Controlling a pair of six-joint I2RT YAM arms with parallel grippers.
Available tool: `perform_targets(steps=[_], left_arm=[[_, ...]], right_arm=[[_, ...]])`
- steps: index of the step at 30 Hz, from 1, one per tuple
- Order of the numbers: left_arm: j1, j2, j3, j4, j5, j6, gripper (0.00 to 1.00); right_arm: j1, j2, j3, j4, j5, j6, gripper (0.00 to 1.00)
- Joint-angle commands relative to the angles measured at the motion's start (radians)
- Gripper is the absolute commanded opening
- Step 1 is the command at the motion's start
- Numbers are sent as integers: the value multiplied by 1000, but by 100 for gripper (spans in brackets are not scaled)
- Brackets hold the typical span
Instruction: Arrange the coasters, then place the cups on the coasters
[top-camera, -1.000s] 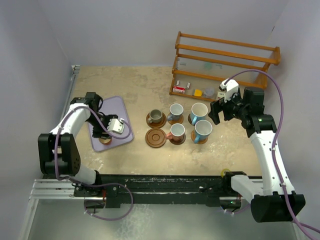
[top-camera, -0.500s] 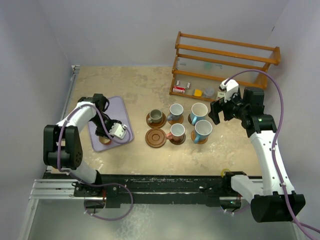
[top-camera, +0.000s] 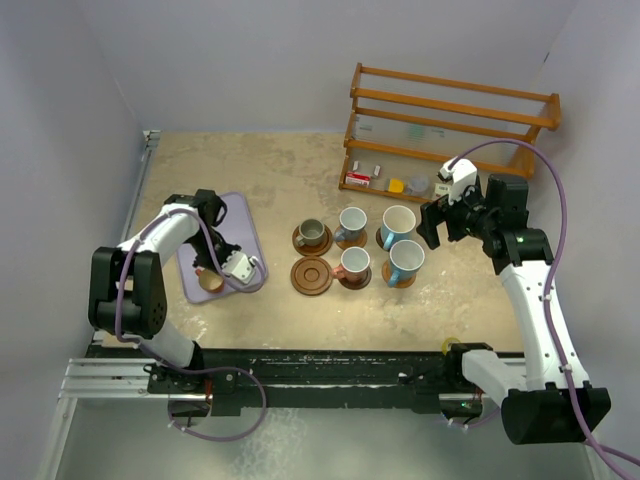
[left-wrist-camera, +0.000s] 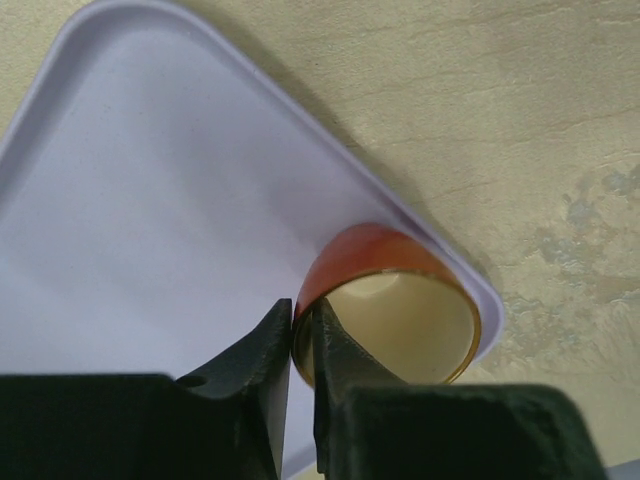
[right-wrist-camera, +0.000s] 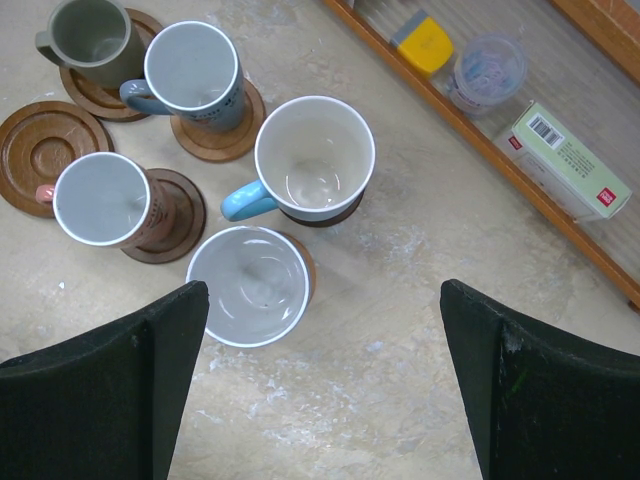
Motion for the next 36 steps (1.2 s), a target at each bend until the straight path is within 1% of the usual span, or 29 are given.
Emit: perform_targets(steps=[1, 2, 6, 12, 15, 17, 18, 19, 23, 27, 30, 36], left_arm=[[-7, -19, 14, -64, 12, 1, 5], [-7, -26, 19, -70, 15, -11, 3], [-7, -84, 55, -96, 76, -115, 3], [-12, -233, 80, -106, 261, -297, 3], [-45, -311, 86, -52, 344, -457, 3], [-99, -349, 85, 15, 369, -589, 3], [-145, -368, 80, 63, 366, -713, 3], [-183, -386, 76, 135, 361, -807, 3], [-298, -391, 75, 307, 335, -1095, 3], [-429, -317, 102, 435, 194, -1368, 3], [-493, -233, 134, 476, 100, -1505, 3], [-545, -61, 185, 549, 47, -1669, 3]], right_arm=[[2, 6, -1, 19, -2, 2, 100], [2, 6, -1, 19, -2, 3, 100], [2, 6, -1, 18, -1, 2, 100], [2, 5, 1, 19, 0, 3, 100], [2, 6, 1, 19, 1, 3, 100], [1, 4, 1, 18, 2, 3, 100], [2, 2, 1, 19, 4, 4, 100], [2, 0, 1, 19, 5, 3, 100], [2, -1, -1, 20, 13, 2, 100], [2, 2, -2, 21, 19, 1, 100], [2, 4, -2, 22, 25, -1, 100], [2, 11, -3, 22, 28, -2, 100]])
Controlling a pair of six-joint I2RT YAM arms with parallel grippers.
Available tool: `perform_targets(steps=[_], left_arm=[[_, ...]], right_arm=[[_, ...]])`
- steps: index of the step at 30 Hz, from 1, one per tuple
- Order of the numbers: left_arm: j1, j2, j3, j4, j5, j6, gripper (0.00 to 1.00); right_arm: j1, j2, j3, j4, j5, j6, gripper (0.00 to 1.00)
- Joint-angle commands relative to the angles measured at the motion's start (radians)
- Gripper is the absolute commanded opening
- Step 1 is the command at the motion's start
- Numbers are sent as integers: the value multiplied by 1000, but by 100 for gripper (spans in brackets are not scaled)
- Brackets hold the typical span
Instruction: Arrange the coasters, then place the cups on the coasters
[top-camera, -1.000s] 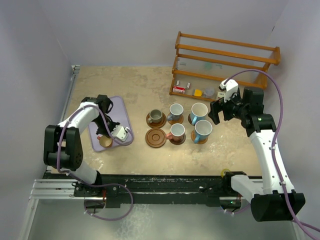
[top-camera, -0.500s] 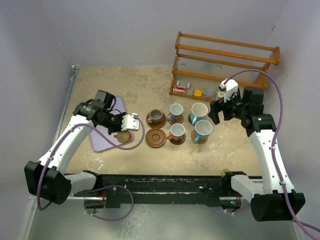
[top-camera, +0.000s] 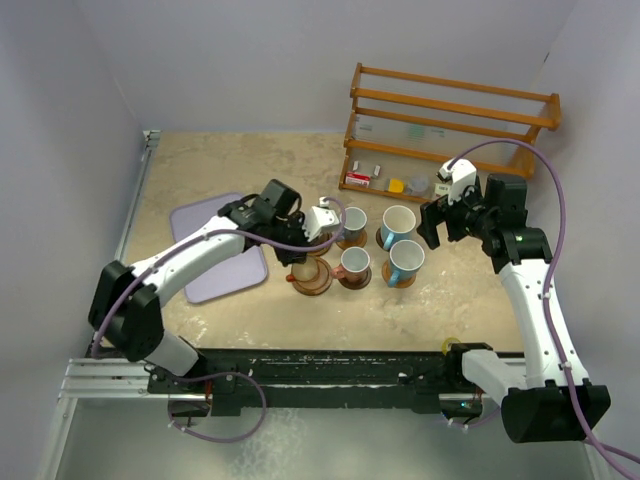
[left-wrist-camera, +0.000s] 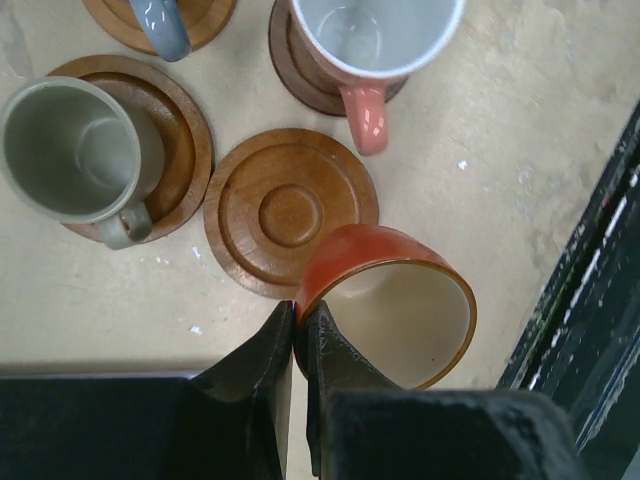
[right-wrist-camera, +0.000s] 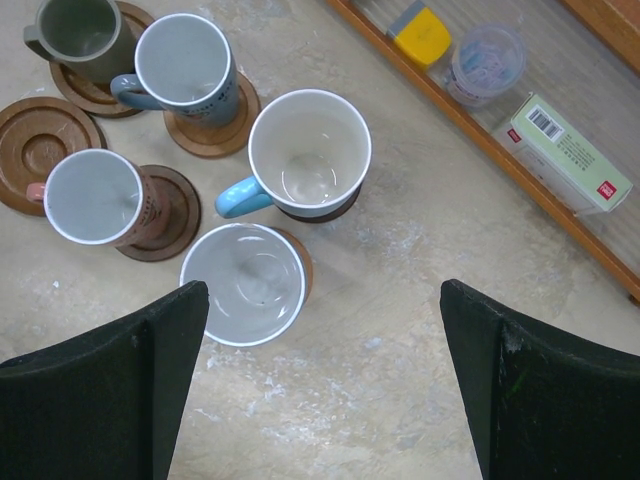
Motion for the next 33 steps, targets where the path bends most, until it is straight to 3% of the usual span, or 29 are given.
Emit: perform_targets(steps=[1, 11, 33], left_arm=[[-19, 93, 78, 114, -67, -205, 3], [-19, 260, 166, 73, -133, -289, 3], [-19, 316, 164, 9, -159, -270, 3]], right_arm=[[2, 4, 0, 21, 18, -2, 100], [2, 11, -2, 23, 22, -5, 100], [2, 12, 0, 20, 14, -7, 100]])
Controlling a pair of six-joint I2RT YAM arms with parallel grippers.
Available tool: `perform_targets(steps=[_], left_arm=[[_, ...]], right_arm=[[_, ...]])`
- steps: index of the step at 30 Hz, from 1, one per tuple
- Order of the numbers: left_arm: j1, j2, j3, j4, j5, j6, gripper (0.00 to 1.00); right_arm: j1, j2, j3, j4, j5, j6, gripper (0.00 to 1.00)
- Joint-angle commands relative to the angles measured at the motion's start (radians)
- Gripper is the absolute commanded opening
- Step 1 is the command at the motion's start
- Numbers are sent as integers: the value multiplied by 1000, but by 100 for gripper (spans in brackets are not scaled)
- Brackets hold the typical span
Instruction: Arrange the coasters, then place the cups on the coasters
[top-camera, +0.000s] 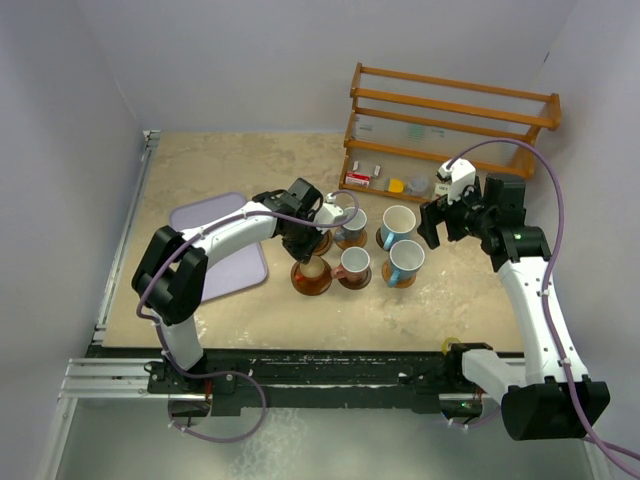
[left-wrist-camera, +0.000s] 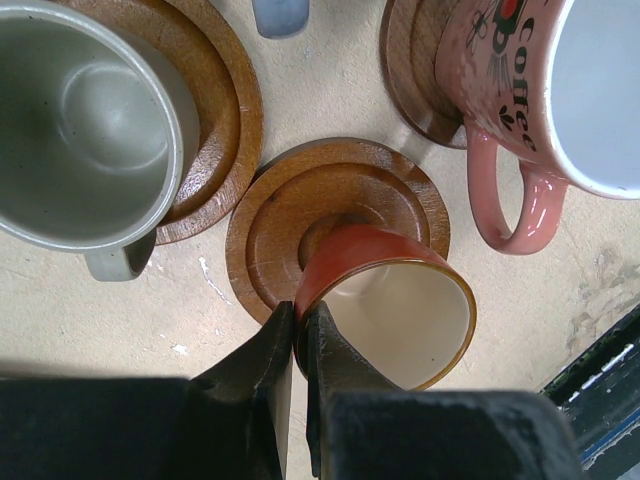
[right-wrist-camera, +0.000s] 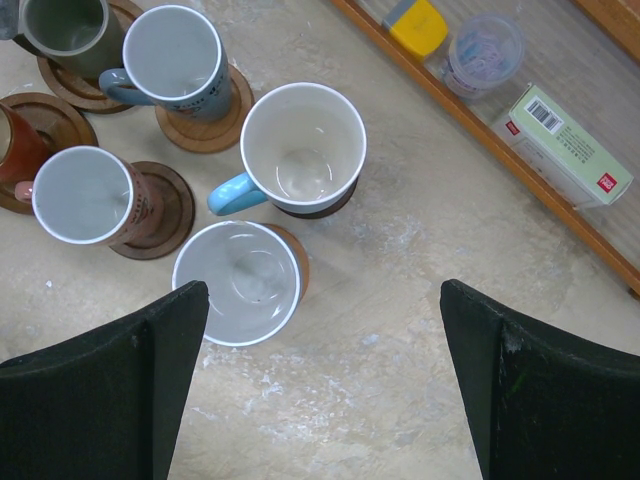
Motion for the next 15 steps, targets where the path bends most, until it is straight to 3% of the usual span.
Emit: perform_targets(steps=[1, 15], left_arm=[[1, -9, 18, 15, 5, -11, 3], [2, 7, 8, 32, 8, -16, 3]], right_arm=[[1, -1, 2, 20, -2, -6, 100], [2, -5, 2, 20, -5, -4, 100]])
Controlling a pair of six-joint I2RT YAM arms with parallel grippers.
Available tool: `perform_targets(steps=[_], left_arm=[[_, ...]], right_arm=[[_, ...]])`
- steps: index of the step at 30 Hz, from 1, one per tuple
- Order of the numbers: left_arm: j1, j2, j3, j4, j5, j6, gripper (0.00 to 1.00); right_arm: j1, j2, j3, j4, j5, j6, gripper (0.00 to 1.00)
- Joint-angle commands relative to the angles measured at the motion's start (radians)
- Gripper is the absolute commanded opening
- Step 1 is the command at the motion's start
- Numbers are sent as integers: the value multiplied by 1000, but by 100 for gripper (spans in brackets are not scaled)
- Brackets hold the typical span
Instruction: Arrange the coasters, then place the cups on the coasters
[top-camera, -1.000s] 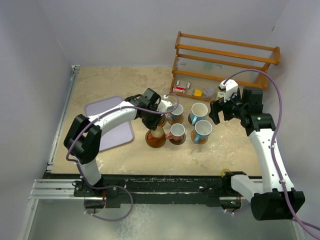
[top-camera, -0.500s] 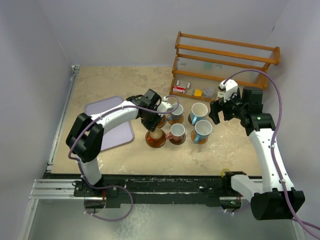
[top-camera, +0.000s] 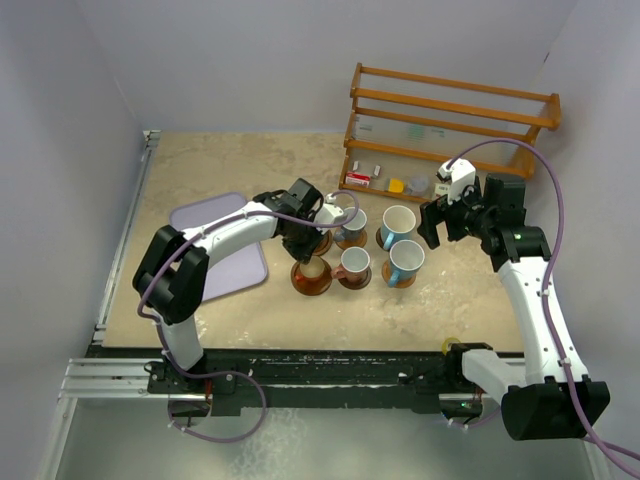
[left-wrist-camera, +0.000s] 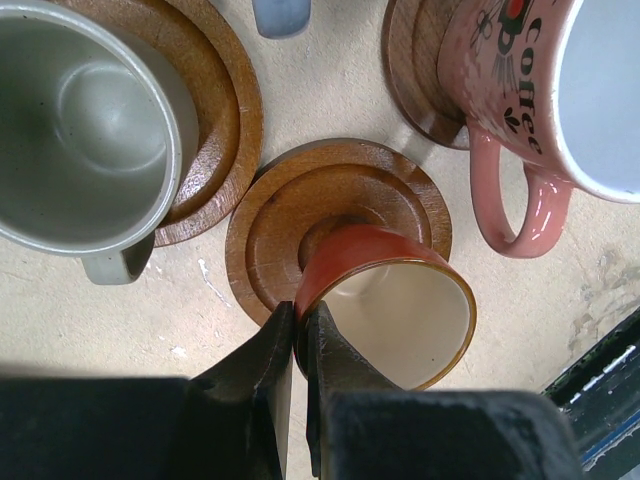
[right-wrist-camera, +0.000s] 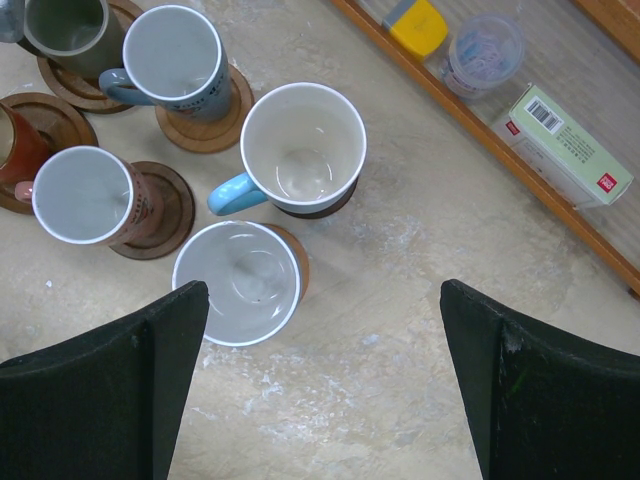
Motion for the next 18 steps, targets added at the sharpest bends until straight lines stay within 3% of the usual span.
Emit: perform_targets(steps=[1, 18], left_arm=[[3, 6, 9, 28, 10, -17, 3], [8, 6, -8, 31, -8, -7, 3]], right_arm=[[2, -4, 2, 20, -5, -3, 100], [2, -4, 2, 19, -6, -2, 100]])
